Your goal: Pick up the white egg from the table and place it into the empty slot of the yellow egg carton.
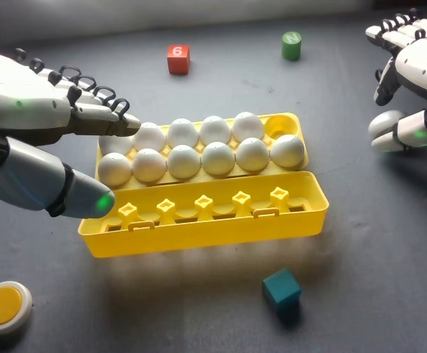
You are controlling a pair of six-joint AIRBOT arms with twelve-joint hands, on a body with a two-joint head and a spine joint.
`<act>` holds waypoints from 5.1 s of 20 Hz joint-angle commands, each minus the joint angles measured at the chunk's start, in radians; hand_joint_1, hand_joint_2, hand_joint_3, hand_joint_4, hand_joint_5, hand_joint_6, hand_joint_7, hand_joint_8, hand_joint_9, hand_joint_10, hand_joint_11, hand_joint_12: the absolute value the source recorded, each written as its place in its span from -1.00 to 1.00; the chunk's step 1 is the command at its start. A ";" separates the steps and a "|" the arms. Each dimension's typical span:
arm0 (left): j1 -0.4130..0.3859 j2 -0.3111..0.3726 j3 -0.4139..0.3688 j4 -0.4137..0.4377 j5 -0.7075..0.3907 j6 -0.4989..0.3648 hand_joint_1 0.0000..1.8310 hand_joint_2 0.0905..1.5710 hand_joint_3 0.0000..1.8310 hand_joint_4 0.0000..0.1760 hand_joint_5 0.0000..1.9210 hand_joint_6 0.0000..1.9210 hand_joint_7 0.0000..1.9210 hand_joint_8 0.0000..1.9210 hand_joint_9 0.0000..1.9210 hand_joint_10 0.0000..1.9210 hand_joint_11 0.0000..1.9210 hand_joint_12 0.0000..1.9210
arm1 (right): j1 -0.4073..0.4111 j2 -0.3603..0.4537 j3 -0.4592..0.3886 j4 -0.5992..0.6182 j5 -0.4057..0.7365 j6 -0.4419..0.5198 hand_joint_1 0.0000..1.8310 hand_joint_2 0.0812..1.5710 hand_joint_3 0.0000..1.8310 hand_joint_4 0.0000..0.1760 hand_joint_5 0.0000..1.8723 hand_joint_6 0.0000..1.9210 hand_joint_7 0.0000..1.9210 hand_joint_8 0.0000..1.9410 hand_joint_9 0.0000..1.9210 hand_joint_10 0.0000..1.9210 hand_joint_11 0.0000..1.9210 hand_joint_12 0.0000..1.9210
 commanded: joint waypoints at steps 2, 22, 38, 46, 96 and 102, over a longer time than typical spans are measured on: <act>-0.013 0.005 0.002 0.009 0.082 0.003 -1.00 0.57 -1.00 -1.00 -0.95 -0.99 -0.97 -0.99 -0.99 -0.99 -1.00 -1.00 | -0.002 0.011 0.009 -0.019 0.106 -0.003 -0.13 0.02 -0.99 -1.00 0.12 -0.99 -1.00 -1.00 -1.00 -1.00 -1.00 -1.00; -0.013 0.005 -0.001 0.009 0.082 0.003 -1.00 0.56 -1.00 -1.00 -0.95 -0.99 -0.98 -0.99 -0.99 -1.00 -1.00 -1.00 | 0.128 0.016 -0.063 -0.018 0.092 0.010 0.29 0.22 -1.00 -1.00 0.38 -0.52 -0.87 -1.00 -1.00 -1.00 -1.00 -1.00; -0.016 0.005 0.008 0.009 0.082 0.003 -1.00 0.57 -1.00 -1.00 -0.96 -1.00 -0.99 -1.00 -1.00 -1.00 -1.00 -1.00 | 0.172 -0.126 -0.062 -0.018 0.199 0.269 0.27 0.23 -1.00 -1.00 0.36 -0.48 -0.84 -1.00 -1.00 -1.00 -1.00 -1.00; -0.014 0.005 0.007 0.009 0.082 0.004 -1.00 0.57 -1.00 -1.00 -0.95 -1.00 -0.99 -1.00 -1.00 -1.00 -1.00 -1.00 | 0.147 -0.164 -0.057 -0.018 0.218 0.342 0.28 0.23 -1.00 -1.00 0.35 -0.46 -0.84 -1.00 -1.00 -1.00 -1.00 -1.00; -0.009 0.005 0.007 0.009 0.082 0.009 -1.00 0.57 -1.00 -1.00 -0.98 -1.00 -1.00 -1.00 -1.00 -1.00 -1.00 -1.00 | 0.102 -0.060 -0.088 -0.110 0.218 0.376 -0.18 0.09 -0.99 -1.00 0.01 -1.00 -0.91 -1.00 -1.00 -1.00 -1.00 -1.00; -0.005 0.005 0.009 0.009 0.082 0.014 -1.00 0.57 -1.00 -1.00 -0.92 -0.98 -0.95 -0.99 -0.97 -0.99 -1.00 -1.00 | 0.114 0.187 -0.293 -0.125 0.154 0.363 -0.22 0.04 -1.00 -0.76 -0.01 -1.00 -0.86 -0.99 -1.00 -1.00 -1.00 -1.00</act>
